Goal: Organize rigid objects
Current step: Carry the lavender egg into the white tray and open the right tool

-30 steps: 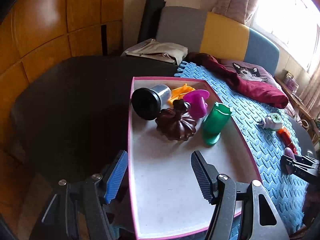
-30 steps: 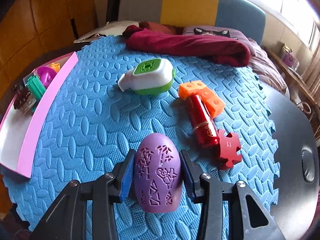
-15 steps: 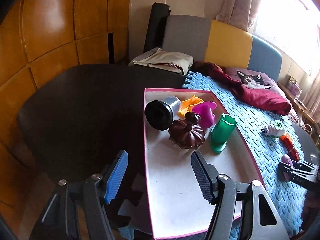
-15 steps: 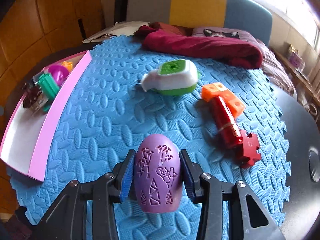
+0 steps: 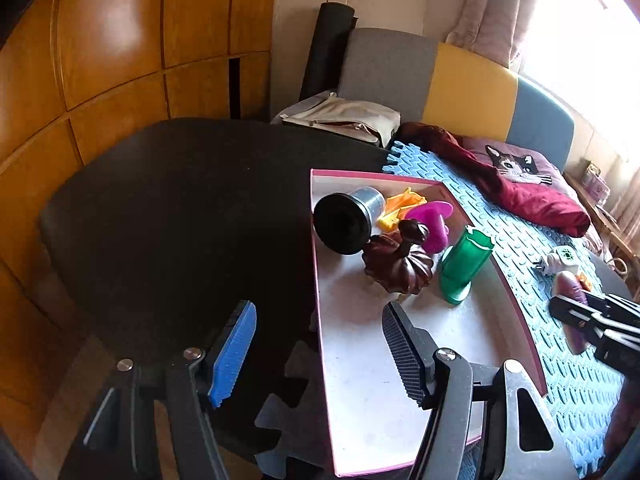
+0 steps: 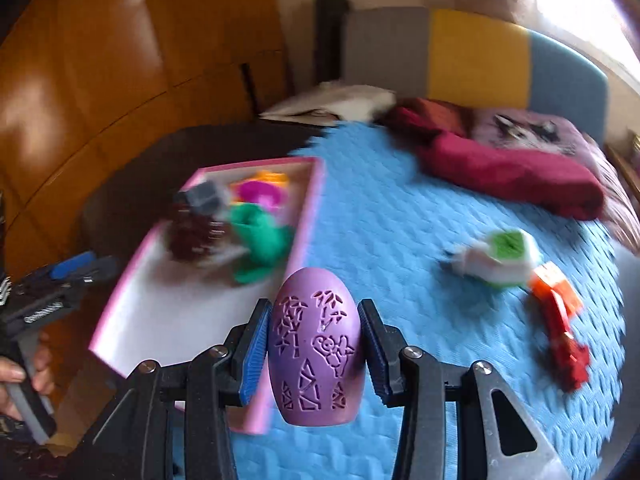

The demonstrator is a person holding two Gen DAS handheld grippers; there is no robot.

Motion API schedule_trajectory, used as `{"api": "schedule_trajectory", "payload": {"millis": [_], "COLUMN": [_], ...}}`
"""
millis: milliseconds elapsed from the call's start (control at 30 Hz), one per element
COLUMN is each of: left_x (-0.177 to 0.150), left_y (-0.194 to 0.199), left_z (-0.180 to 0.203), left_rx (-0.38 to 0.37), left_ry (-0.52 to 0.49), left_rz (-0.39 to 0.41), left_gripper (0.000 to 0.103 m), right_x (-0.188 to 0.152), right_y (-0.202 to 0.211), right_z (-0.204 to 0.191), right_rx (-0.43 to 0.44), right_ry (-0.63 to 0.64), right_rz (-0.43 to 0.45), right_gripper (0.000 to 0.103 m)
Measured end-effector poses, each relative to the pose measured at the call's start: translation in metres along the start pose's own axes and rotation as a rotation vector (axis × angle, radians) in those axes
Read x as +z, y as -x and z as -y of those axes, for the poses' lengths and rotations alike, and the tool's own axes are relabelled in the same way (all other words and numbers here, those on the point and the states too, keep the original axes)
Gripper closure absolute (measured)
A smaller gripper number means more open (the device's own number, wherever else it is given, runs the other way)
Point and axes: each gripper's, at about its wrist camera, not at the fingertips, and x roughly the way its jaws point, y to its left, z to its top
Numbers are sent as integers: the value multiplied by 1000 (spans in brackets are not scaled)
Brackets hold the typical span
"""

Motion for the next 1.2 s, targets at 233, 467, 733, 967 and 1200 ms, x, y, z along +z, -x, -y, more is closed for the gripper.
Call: {"api": "schedule_trajectory", "payload": {"millis": [233, 467, 733, 967, 1200], "left_x": [-1, -2, -5, -6, -7], "left_y": [-2, -5, -4, -3, -1], "left_z": [-6, -4, -3, 2, 6], "left_rx": [2, 9, 6, 6, 3], "left_ry": [14, 1, -4, -18, -29], "left_rz": [-9, -12, -15, -16, -16], "left_gripper": [37, 37, 37, 37, 37], "right_x": [7, 4, 2, 2, 4], "right_y": [-46, -79, -77, -73, -56], "right_z": [-54, -51, -54, -49, -43], "right_rx": [30, -84, -99, -59, -46], "right_ry": [128, 149, 158, 110, 77], "right_rz": [-81, -112, -94, -80, -25], "right_gripper": [59, 60, 59, 57, 50]}}
